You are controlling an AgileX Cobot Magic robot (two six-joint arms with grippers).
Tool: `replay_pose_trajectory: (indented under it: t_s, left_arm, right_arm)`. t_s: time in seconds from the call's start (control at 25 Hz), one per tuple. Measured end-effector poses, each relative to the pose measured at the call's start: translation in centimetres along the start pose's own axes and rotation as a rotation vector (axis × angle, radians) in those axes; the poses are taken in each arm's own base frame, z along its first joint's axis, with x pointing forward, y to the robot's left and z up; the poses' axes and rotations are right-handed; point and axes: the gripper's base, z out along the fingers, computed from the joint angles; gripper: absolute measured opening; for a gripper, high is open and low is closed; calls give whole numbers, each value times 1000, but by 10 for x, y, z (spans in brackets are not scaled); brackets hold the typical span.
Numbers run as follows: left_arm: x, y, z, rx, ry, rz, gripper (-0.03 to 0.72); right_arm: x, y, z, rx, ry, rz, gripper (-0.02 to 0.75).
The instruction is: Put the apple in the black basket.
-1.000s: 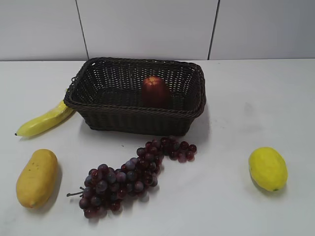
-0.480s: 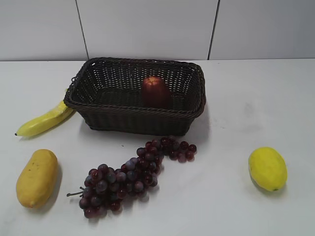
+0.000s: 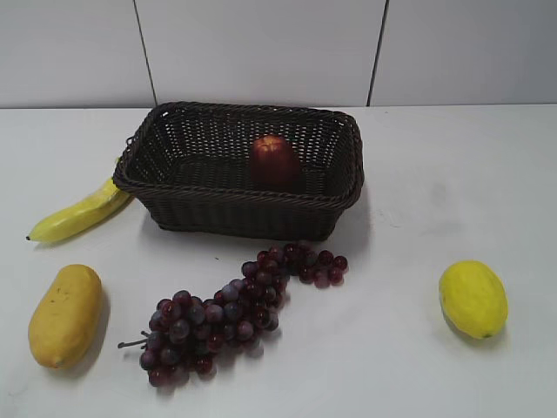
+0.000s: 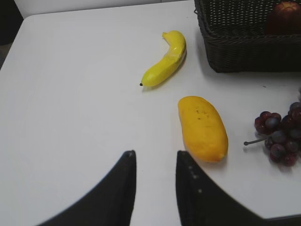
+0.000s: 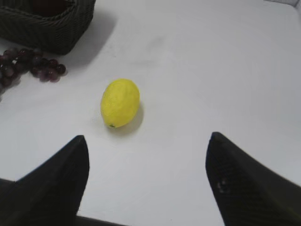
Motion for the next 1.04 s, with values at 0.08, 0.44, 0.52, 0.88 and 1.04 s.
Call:
replay_pose_trajectory:
  t_s: [0.08,0.44,0.52,0.88,1.04]
  left_arm:
    - [0,0,0,0,0,0,224]
    - [0,0,0,0,0,0,224]
    - [0,0,0,0,0,0,224]
    - [0,0,0,0,0,0,223]
    - [0,0,0,0,0,0,223]
  right_arm:
    - [2,0,-4,59,-22,31,584]
    - [3,1,-5,170,-19,89,582]
    - [3,1,-5,170,-19,89,582]
    - [3,1,-5,170,-19,88,582]
    - [3,1,-5,170,-19,88,582]
